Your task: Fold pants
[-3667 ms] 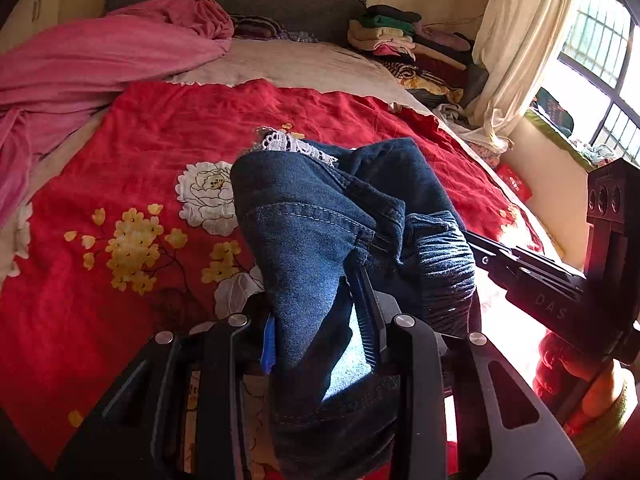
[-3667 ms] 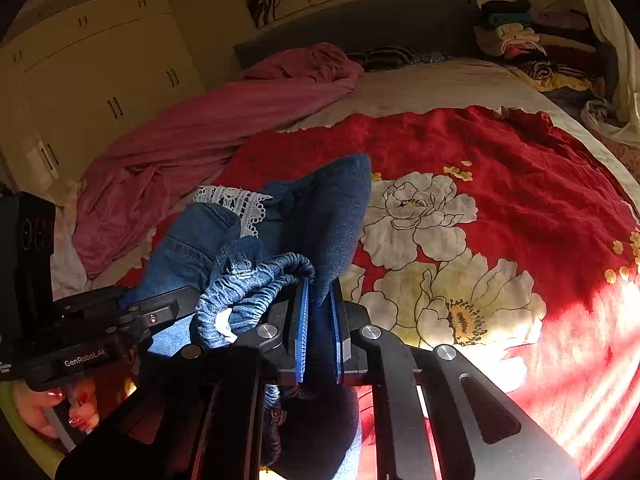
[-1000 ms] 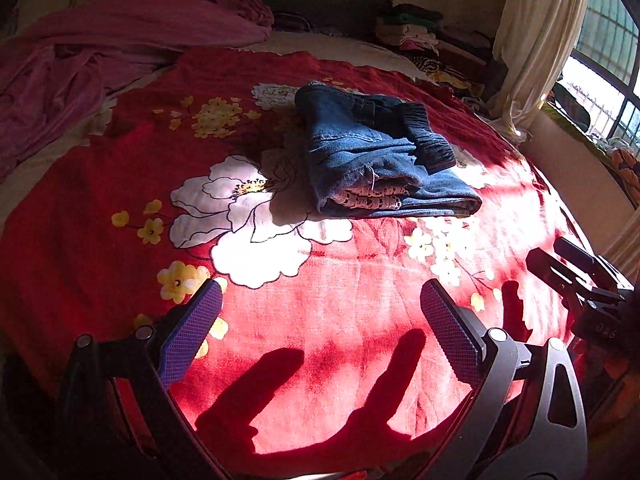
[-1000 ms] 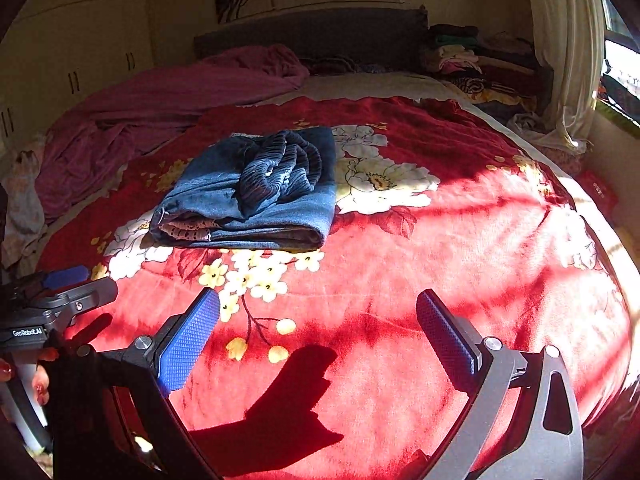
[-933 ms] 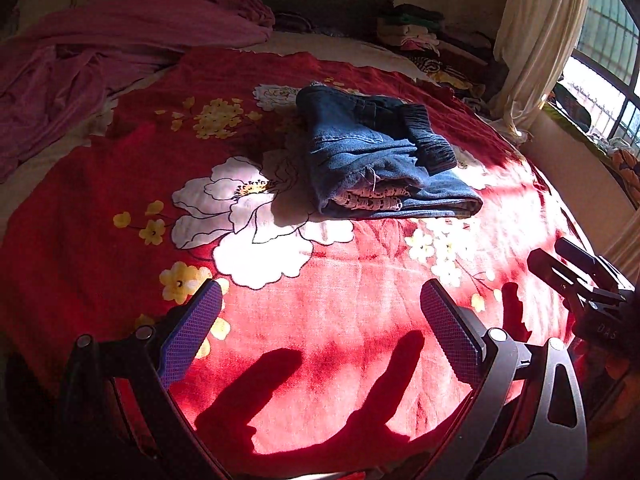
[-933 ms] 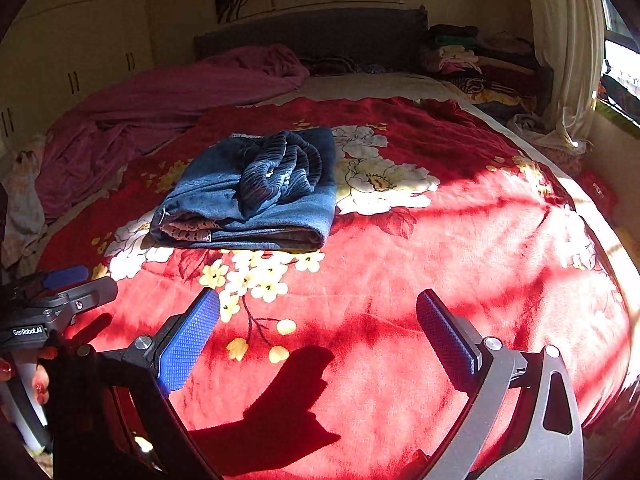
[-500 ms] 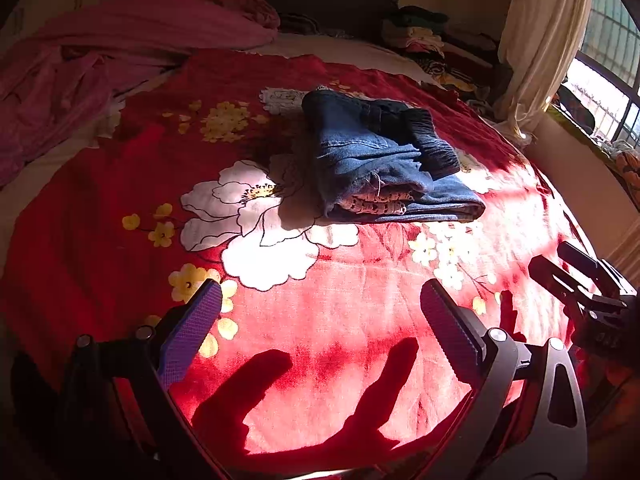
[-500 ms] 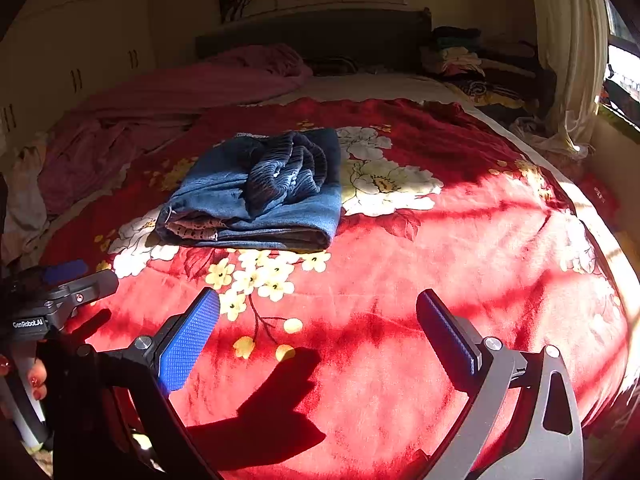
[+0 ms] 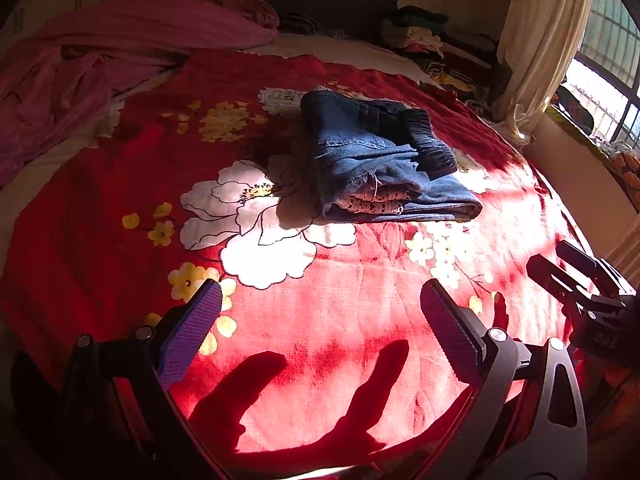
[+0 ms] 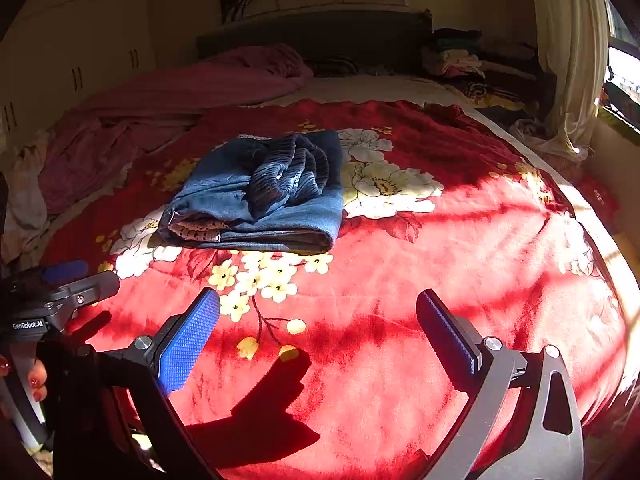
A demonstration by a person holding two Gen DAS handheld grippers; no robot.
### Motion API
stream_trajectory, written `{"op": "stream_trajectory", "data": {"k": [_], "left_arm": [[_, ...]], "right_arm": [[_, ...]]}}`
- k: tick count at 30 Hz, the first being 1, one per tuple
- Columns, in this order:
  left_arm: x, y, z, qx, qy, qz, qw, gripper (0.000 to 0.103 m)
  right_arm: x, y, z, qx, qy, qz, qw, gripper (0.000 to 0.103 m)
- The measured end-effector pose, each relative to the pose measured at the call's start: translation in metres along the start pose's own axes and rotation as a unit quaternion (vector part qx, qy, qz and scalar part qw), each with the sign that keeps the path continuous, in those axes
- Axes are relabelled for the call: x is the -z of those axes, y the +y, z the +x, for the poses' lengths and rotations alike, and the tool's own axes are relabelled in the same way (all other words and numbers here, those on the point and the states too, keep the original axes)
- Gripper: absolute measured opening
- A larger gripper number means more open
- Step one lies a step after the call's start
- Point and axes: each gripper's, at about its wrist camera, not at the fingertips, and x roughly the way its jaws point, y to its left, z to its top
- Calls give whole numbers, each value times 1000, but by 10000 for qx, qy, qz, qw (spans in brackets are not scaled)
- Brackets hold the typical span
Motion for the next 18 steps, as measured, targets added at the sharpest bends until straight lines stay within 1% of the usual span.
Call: {"op": "stream_trajectory", "data": {"k": [18], "left_arm": [[0, 2, -2, -19, -17, -30, 10000, 93]], "right_arm": [[0, 0, -4, 35, -14, -14, 10000, 98]]}}
